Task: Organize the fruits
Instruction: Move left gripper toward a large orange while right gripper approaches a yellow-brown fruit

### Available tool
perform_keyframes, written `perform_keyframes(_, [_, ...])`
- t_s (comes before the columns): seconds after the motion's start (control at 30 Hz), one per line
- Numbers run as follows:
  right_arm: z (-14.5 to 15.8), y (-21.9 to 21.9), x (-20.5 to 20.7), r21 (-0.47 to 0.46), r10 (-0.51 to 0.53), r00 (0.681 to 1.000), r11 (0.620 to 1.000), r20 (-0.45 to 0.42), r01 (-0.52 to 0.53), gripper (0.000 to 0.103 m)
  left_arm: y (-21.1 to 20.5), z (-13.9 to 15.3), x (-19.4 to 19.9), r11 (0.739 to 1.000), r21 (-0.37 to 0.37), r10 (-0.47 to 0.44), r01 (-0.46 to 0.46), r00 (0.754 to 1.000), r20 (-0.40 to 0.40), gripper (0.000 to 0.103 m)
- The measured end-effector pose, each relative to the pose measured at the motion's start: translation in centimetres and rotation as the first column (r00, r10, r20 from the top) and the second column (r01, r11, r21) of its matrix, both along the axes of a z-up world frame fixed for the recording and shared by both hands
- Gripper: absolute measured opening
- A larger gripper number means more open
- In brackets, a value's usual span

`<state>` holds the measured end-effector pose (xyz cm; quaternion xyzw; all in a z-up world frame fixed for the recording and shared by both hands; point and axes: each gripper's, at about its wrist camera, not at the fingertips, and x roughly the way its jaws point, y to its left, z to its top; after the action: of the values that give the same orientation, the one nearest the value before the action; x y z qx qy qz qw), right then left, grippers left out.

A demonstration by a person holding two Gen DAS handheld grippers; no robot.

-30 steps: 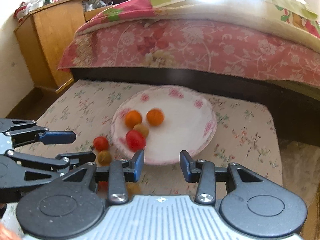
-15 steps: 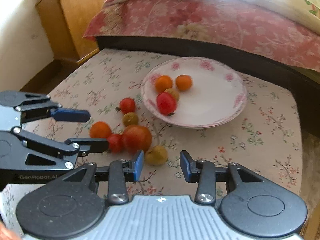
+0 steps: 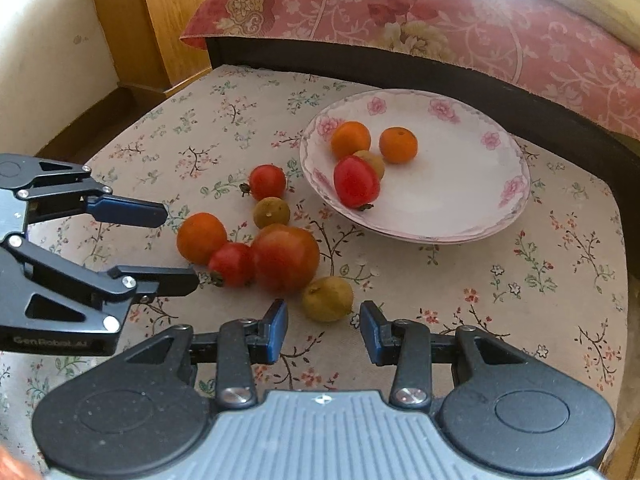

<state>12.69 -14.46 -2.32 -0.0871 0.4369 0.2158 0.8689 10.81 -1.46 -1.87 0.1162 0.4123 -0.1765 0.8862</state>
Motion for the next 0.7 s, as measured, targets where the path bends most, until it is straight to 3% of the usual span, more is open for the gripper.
perform_keyframes(0.33, [-0.3, 0.1, 0.3, 0.008, 0.017, 1.0, 1.0, 0.015, -0.017, 0.042, -0.2, -1.6, 1.0, 0.997, 0.049, -0.057, 0.057, 0.998, -0.005, 0.063])
perform_keyframes(0.53, [-0.3, 0.3, 0.2, -0.003, 0.021, 0.999, 1.0, 0.025, -0.021, 0.042, -0.1, -2.0, 1.9, 0.998, 0.032, -0.055, 0.055, 0.998, 0.001, 0.064])
perform_keyframes(0.7, [-0.3, 0.3, 0.1, -0.012, 0.011, 1.0, 1.0, 0.025, -0.011, 0.033, -0.6, -1.8, 1.7, 0.997, 0.03, -0.068, 0.068, 0.998, -0.001, 0.049])
